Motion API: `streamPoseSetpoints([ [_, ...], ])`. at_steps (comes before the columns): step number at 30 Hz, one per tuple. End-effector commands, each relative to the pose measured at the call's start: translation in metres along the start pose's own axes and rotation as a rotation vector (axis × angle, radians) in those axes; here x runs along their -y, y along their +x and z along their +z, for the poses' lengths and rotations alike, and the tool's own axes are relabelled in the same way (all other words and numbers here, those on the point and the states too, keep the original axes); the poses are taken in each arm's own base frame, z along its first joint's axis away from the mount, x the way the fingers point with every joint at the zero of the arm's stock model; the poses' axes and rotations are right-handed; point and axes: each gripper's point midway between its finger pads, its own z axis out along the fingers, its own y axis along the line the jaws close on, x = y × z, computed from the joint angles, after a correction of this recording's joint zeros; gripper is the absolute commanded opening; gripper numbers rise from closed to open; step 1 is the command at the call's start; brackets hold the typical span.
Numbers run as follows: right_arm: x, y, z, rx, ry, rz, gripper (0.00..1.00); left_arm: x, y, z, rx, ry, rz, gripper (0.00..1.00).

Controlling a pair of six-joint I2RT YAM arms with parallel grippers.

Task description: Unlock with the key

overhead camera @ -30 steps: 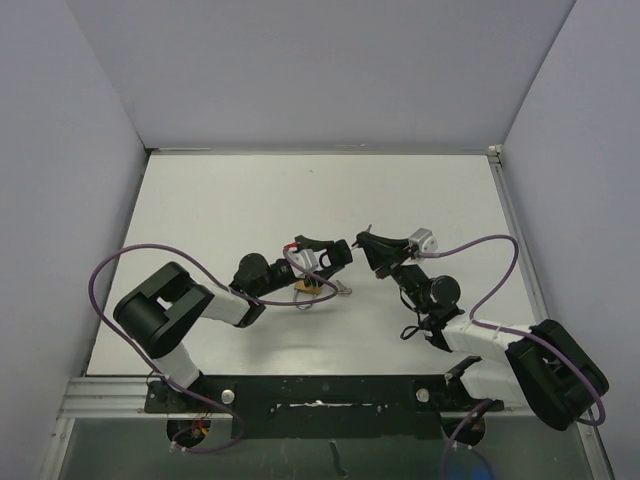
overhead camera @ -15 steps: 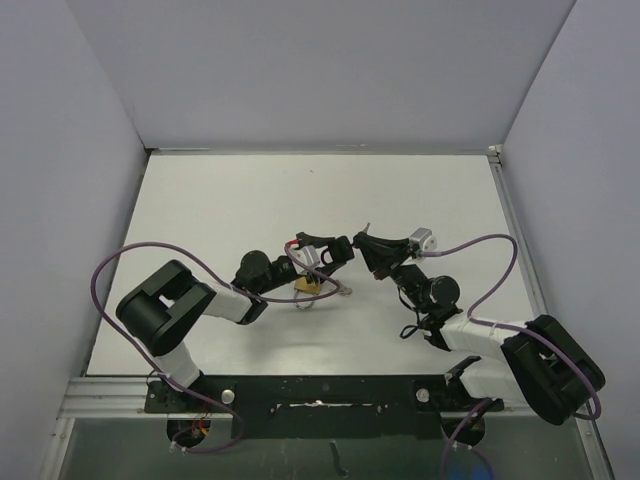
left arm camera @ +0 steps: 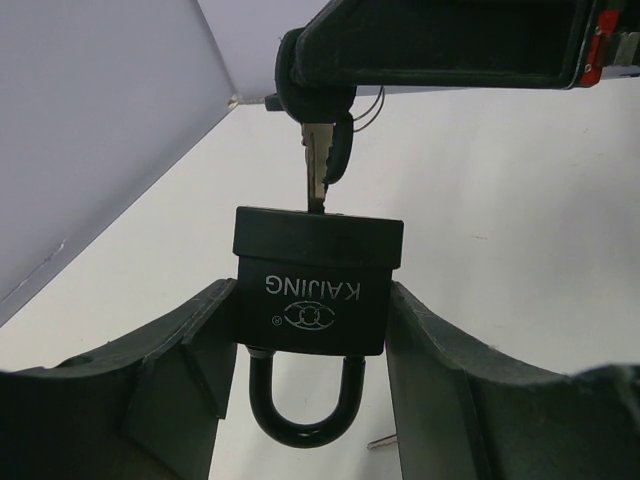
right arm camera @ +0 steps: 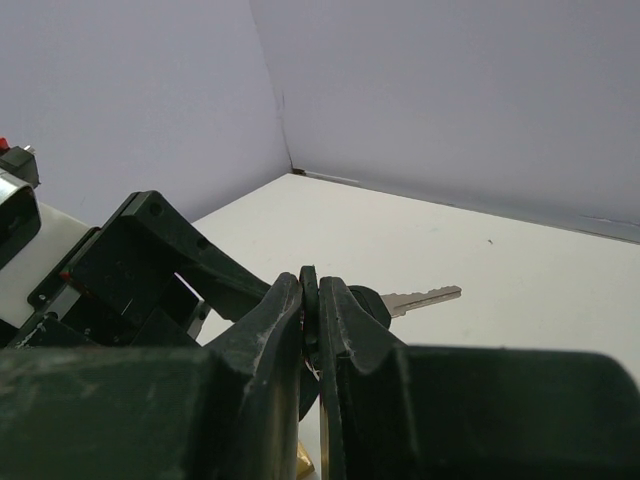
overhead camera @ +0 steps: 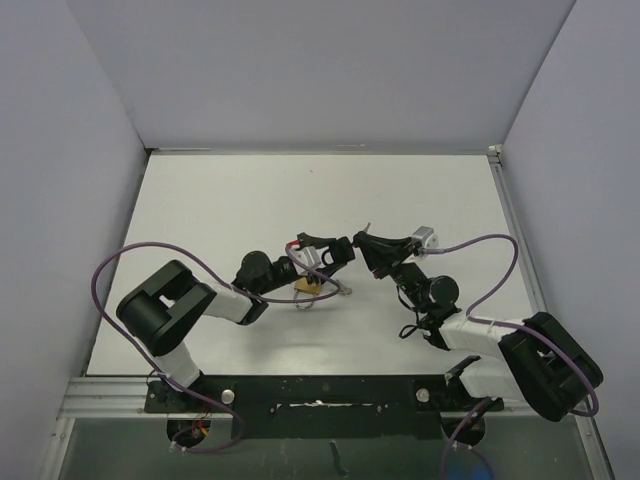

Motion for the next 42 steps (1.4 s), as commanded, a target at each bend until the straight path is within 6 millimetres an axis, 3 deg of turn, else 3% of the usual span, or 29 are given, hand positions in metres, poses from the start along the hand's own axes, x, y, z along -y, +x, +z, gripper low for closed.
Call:
streamPoseSetpoints([
  [1,0.001,-0.021,0.009,0.079,0.017,0.027,0.0,-0.013,-0.071,0.017,0.226,-0.025,0.103,0.0],
  [24,0.016,0.01,0.002,-0.066,0.124,0.066,0.0,-0.046,-0.121,0.012,0.321,-0.212,0.11,0.0],
  [31,0.011,0.013,0.003,-0.049,0.075,0.027,0.0,-0.044,-0.136,0.012,0.359,-0.195,0.084,0.0],
  [37,0.008,0.029,0.016,-0.209,0.118,0.177,0.0,-0.042,-0.138,0.013,0.363,-0.18,0.122,0.0],
  [42,0.008,0.024,0.019,-0.187,0.119,0.181,0.0,-0.041,-0.139,0.013,0.36,-0.183,0.161,0.0],
])
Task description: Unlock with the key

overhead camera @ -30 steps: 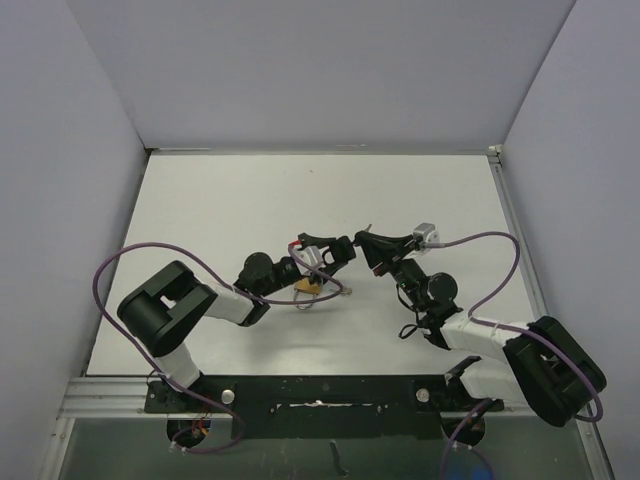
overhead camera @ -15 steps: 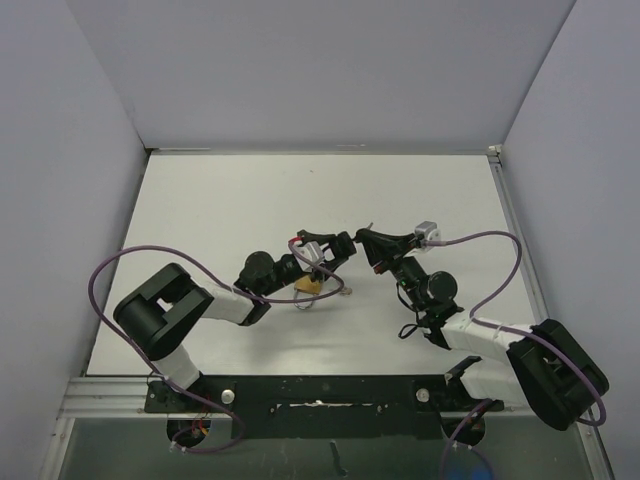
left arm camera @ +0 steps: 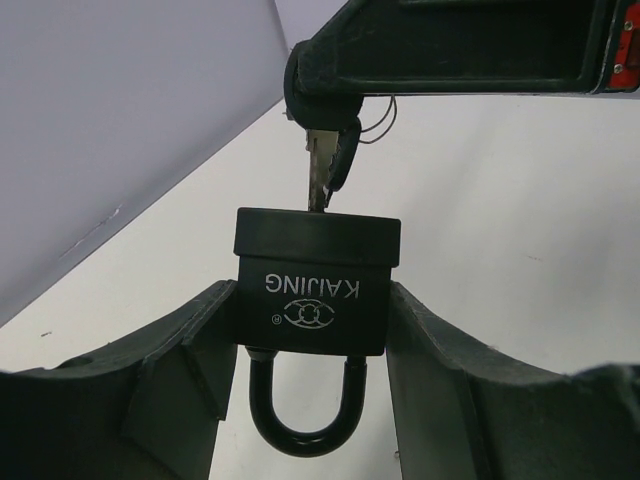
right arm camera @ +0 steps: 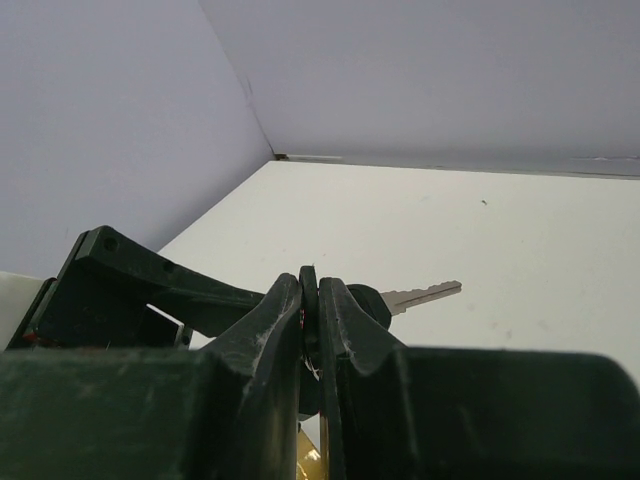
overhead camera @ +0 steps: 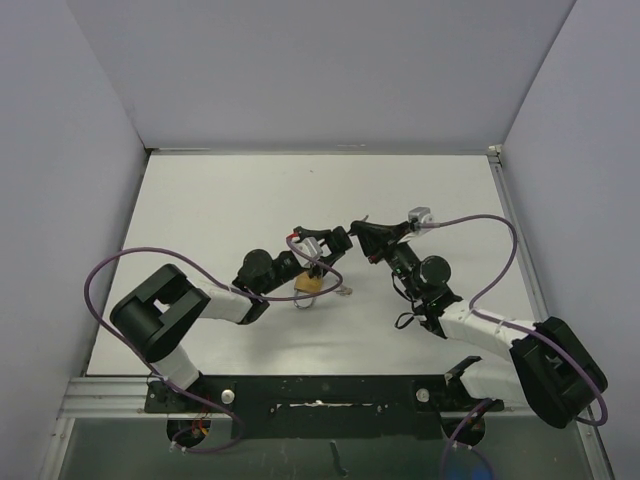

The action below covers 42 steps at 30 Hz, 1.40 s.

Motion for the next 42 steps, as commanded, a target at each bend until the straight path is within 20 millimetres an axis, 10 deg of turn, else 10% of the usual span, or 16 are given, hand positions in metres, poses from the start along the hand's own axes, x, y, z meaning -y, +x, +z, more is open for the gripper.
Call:
streamPoseSetpoints([
  [1,-0.002,0.023,-0.004,-0.11,0.006,0.047,0.0,-0.016,-0.135,0.008,0.403,-0.04,0.155,0.0],
  [42,-0.013,0.044,0.002,-0.198,-0.044,0.147,0.0,-0.061,-0.202,-0.003,0.549,-0.249,0.085,0.0],
])
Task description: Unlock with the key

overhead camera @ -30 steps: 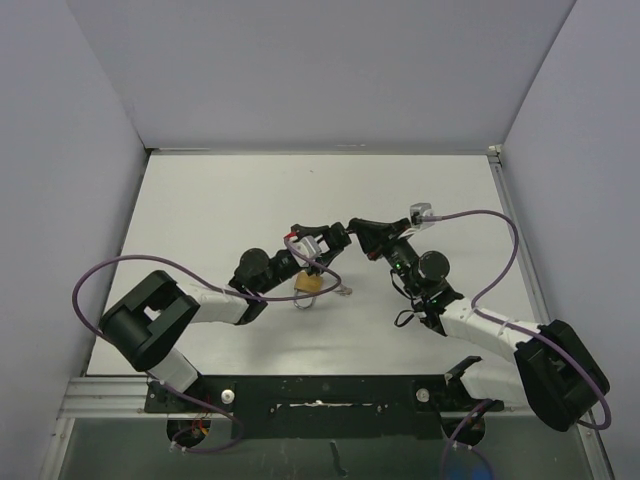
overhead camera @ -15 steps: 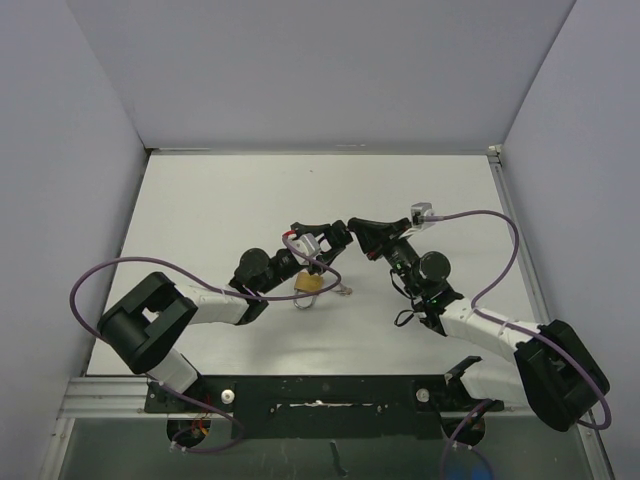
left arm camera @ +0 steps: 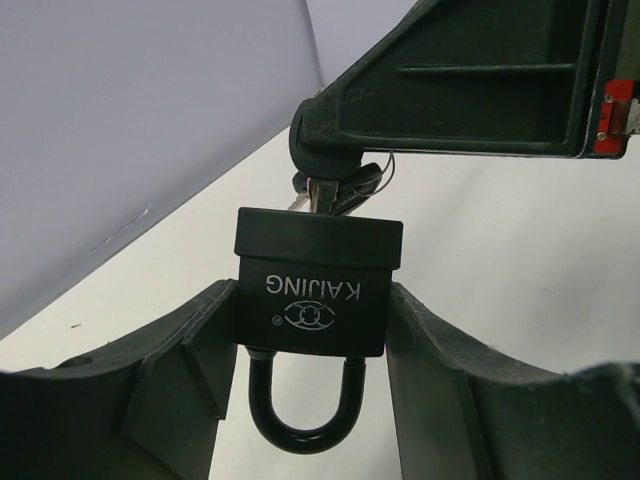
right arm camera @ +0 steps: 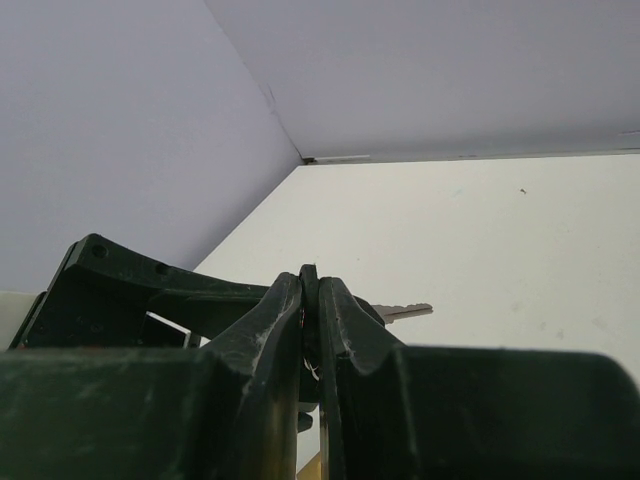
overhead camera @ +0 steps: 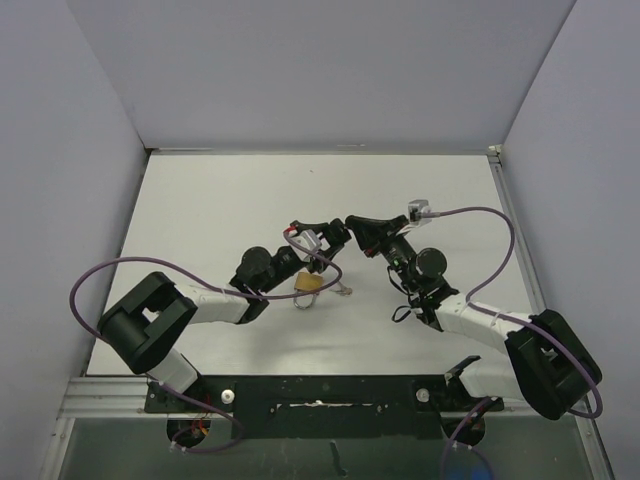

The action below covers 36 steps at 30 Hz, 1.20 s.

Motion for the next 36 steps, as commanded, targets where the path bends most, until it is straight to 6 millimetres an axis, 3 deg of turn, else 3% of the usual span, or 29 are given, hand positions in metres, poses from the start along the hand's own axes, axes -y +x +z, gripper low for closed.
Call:
streamPoseSetpoints([
  [1,-0.002,0.046,-0.011,-0.189,-0.032,0.009,0.0,-0.047,-0.181,0.002,0.544,-0.168,0.066,0.0],
  [9,-0.002,0.054,-0.015,-0.254,-0.036,0.026,0.0,-0.072,-0.176,-0.002,0.544,-0.161,-0.059,0.0],
  [26,0.0,0.085,-0.012,-0.409,-0.013,0.127,0.0,-0.075,-0.182,-0.001,0.552,-0.177,0.002,0.0],
  [36,0.003,0.098,-0.011,-0.475,0.01,0.167,0.0,-0.09,-0.181,0.007,0.549,-0.243,0.05,0.0],
])
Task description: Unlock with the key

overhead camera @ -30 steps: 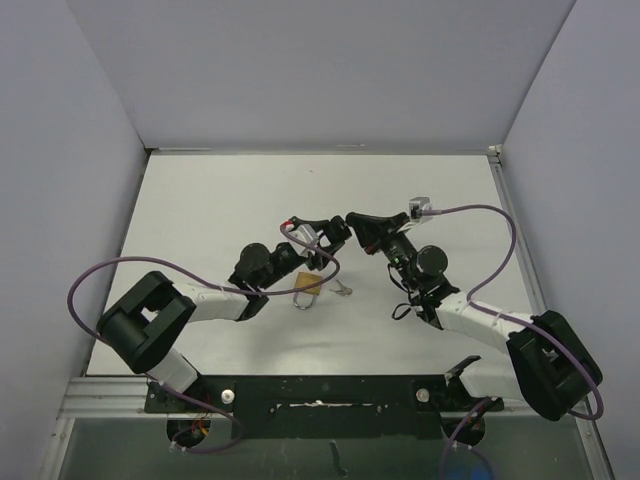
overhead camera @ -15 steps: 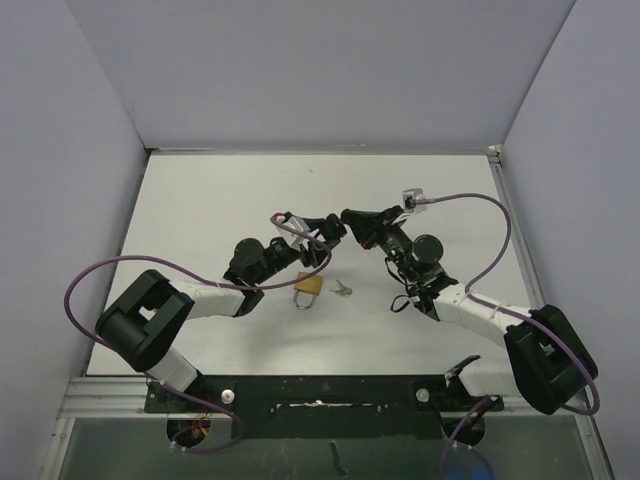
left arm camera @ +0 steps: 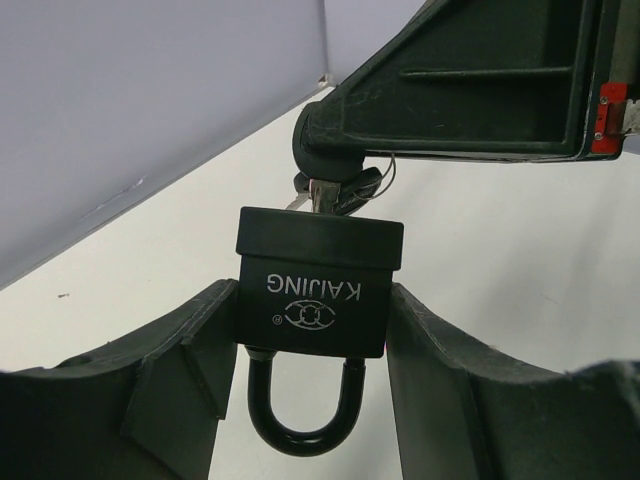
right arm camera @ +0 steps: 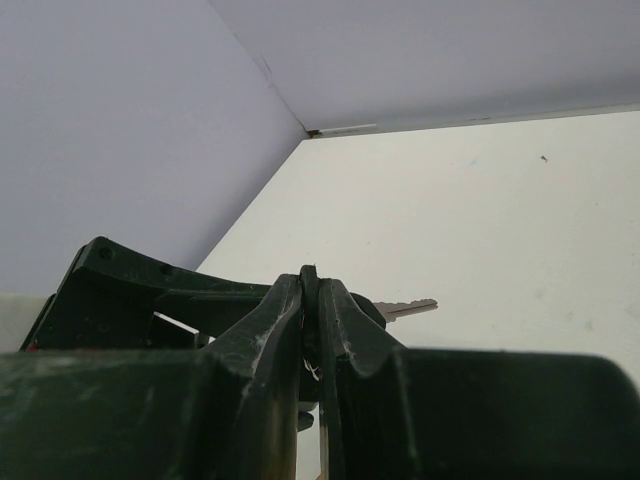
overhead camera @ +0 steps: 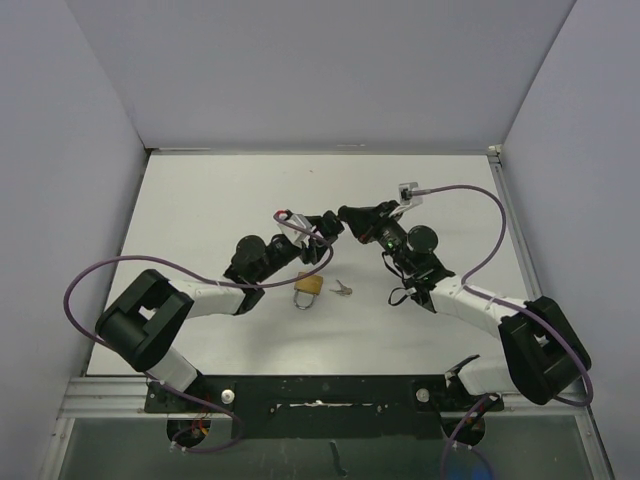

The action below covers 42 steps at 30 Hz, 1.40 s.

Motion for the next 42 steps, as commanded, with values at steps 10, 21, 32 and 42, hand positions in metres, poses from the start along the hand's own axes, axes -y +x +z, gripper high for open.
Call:
streamPoseSetpoints([
  [10,0.007,0.096,-0.029,-0.396,0.015,0.085,0.0,-0.053,-0.219,0.006,0.663,-0.217,0.133,0.0],
  [21,0.014,0.102,-0.035,-0.428,0.017,0.068,0.0,-0.058,-0.212,0.005,0.657,-0.173,0.019,0.0],
  [32,0.021,0.12,-0.042,-0.496,0.037,0.115,0.0,-0.061,-0.182,0.003,0.587,-0.219,0.051,0.0],
  [42,0.026,0.142,-0.04,-0.555,0.035,0.187,0.0,-0.065,-0.163,0.0,0.541,-0.235,0.044,0.0],
])
